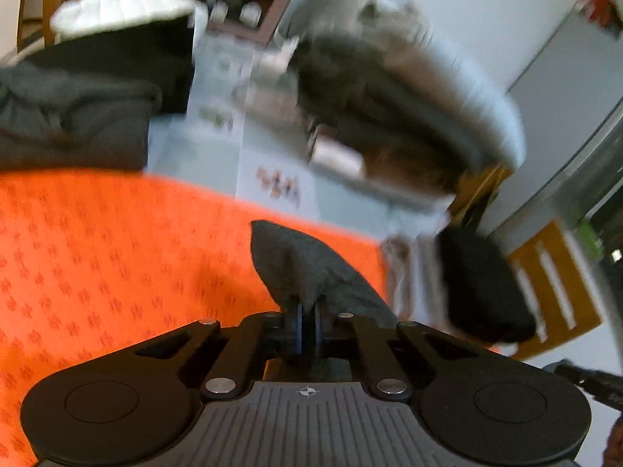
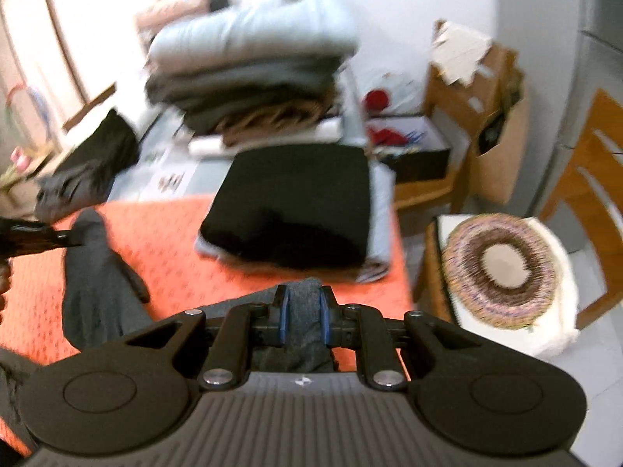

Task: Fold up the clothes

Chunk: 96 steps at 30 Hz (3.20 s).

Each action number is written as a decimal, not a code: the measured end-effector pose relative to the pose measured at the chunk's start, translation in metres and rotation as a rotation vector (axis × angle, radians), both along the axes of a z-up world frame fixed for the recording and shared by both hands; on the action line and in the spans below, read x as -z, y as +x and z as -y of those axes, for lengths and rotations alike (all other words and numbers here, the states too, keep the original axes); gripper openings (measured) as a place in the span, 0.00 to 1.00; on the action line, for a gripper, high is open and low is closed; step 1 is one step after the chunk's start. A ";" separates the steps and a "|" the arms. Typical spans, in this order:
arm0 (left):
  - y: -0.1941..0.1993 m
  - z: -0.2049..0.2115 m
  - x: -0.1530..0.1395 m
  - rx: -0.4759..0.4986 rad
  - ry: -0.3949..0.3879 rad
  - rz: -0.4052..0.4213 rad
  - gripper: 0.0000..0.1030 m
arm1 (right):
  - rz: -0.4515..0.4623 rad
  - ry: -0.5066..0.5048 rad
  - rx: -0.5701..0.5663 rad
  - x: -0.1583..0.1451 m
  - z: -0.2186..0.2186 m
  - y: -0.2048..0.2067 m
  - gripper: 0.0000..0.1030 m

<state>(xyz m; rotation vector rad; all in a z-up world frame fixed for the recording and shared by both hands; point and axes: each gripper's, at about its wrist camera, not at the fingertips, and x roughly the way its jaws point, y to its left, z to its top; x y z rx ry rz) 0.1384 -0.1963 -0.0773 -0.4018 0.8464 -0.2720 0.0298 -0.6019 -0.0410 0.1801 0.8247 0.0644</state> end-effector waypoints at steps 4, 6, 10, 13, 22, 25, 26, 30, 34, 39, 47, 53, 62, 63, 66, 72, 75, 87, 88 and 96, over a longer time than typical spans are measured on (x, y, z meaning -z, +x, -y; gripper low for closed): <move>-0.036 -0.018 -0.033 0.034 -0.018 0.107 0.08 | 0.019 0.033 0.063 -0.020 0.022 -0.018 0.18; -0.061 -0.026 -0.043 0.061 0.001 0.150 0.08 | 0.006 0.051 0.084 -0.024 0.031 -0.028 0.17; -0.110 -0.034 -0.031 0.103 0.064 0.122 0.08 | -0.049 0.064 0.103 -0.013 0.039 -0.048 0.17; -0.146 -0.036 -0.002 0.119 0.125 0.039 0.09 | -0.104 0.056 0.102 0.004 0.037 -0.056 0.16; -0.210 -0.045 0.018 0.135 0.142 -0.062 0.40 | -0.181 -0.010 0.060 0.034 0.022 -0.054 0.16; -0.213 -0.056 0.008 0.098 0.069 -0.045 0.49 | -0.181 -0.019 0.054 0.033 0.023 -0.049 0.16; -0.213 -0.057 0.003 0.084 0.054 -0.029 0.50 | -0.179 -0.022 0.054 0.032 0.023 -0.048 0.16; -0.200 -0.056 -0.013 0.075 0.031 0.043 0.57 | -0.154 -0.043 0.052 0.029 0.025 -0.044 0.16; -0.181 -0.052 -0.007 0.042 0.077 0.039 0.57 | -0.103 -0.103 0.053 0.023 0.026 -0.029 0.16; -0.158 -0.049 0.000 -0.001 0.136 0.033 0.57 | -0.061 -0.173 0.042 0.027 0.026 0.006 0.16; -0.131 -0.049 0.016 -0.053 0.185 -0.003 0.57 | -0.117 -0.200 0.032 0.068 0.026 0.051 0.16; -0.111 -0.044 0.032 -0.054 0.144 -0.072 0.57 | -0.157 -0.217 0.014 0.083 0.020 0.051 0.49; -0.089 -0.047 0.050 -0.071 0.062 -0.169 0.57 | -0.114 -0.157 -0.025 0.043 0.018 0.004 0.68; -0.088 -0.046 0.052 -0.065 0.057 -0.175 0.56 | -0.120 -0.157 -0.023 0.042 0.017 0.000 0.69; -0.085 -0.040 0.059 -0.026 0.060 -0.199 0.29 | -0.131 -0.153 -0.013 0.039 0.015 -0.012 0.69; -0.092 -0.037 0.046 -0.002 0.118 -0.138 0.10 | -0.156 -0.145 0.010 0.041 0.004 -0.026 0.69; -0.094 -0.047 0.033 -0.024 0.130 -0.096 0.10 | -0.163 -0.144 0.009 0.041 -0.011 -0.031 0.69; -0.088 -0.161 -0.022 -0.091 0.141 0.006 0.08 | -0.202 -0.110 -0.019 0.045 -0.120 -0.046 0.69; -0.087 -0.173 -0.024 -0.085 0.136 0.001 0.08 | -0.201 -0.104 -0.015 0.044 -0.131 -0.047 0.69; -0.080 -0.274 -0.027 -0.122 0.184 0.025 0.06 | -0.248 -0.095 0.025 0.054 -0.203 -0.059 0.69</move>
